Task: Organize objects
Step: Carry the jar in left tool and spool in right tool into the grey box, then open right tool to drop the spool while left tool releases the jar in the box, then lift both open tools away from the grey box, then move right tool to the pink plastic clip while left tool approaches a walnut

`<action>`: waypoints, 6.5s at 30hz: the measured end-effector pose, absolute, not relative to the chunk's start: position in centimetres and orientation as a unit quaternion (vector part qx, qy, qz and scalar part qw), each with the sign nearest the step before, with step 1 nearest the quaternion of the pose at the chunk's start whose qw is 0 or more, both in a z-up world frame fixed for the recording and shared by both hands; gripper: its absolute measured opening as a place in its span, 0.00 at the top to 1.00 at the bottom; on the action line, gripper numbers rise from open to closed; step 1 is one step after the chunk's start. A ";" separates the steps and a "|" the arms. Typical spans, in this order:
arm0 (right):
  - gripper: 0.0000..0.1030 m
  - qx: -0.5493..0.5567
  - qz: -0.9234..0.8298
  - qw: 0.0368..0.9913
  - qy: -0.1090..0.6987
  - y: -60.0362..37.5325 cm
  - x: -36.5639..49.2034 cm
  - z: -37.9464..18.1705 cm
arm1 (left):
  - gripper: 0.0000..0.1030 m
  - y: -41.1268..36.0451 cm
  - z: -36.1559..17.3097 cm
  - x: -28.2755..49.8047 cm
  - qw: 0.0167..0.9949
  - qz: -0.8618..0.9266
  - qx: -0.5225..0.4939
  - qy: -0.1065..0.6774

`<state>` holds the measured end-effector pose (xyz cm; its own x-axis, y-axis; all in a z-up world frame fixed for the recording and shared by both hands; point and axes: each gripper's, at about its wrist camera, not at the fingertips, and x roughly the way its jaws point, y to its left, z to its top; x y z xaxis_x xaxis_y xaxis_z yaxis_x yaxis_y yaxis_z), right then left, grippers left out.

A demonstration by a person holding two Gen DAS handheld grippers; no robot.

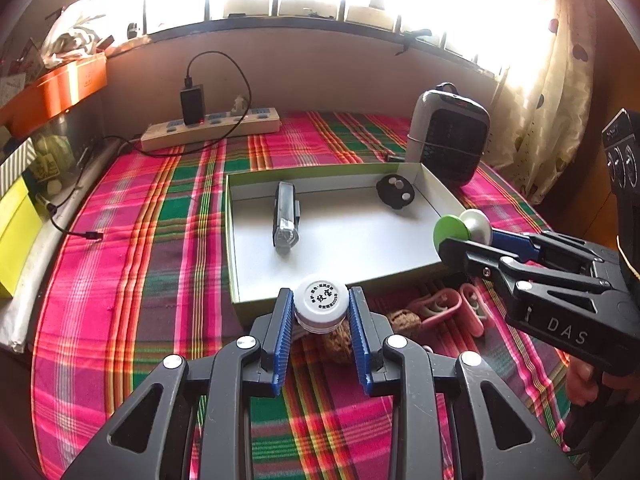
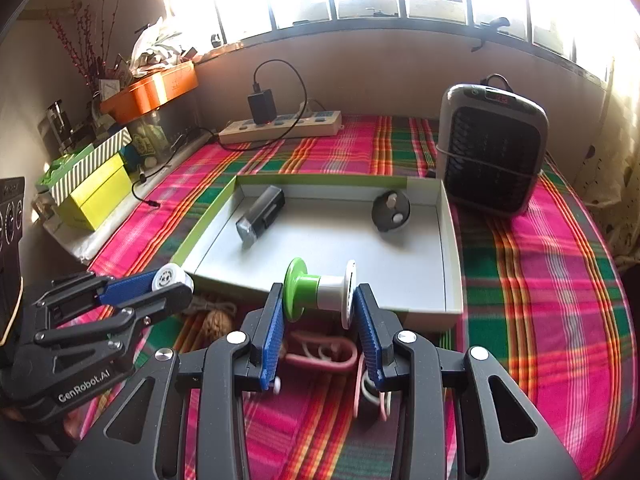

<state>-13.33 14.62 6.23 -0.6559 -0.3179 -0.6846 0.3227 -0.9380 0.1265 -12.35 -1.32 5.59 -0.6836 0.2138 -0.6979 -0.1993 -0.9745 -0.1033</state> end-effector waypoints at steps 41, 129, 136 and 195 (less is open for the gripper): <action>0.65 0.445 -0.867 0.216 0.053 9.2 -27.2 2.3 | 0.75 -1.2 2.4 -20.0 0.097 0.902 -0.421 -0.008; 0.54 0.387 -0.904 0.179 0.016 13.0 -19.6 6.5 | 0.69 -3.3 4.9 -14.0 0.078 0.921 -0.380 -0.027; 0.54 0.374 -0.913 0.165 0.016 14.6 -16.9 6.7 | 0.69 -5.1 5.0 -12.6 0.072 0.923 -0.376 -0.046; 0.54 0.430 -0.892 0.121 0.068 17.5 -12.2 1.4 | 0.67 -0.6 2.3 -12.1 0.152 0.890 -0.427 -0.043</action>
<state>-12.19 17.52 1.43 -0.6010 -0.1566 -0.7837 0.2734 -0.9617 -0.0174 -12.07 -0.60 2.27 -0.5896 0.3084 -0.7465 -0.2346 -0.9498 -0.2071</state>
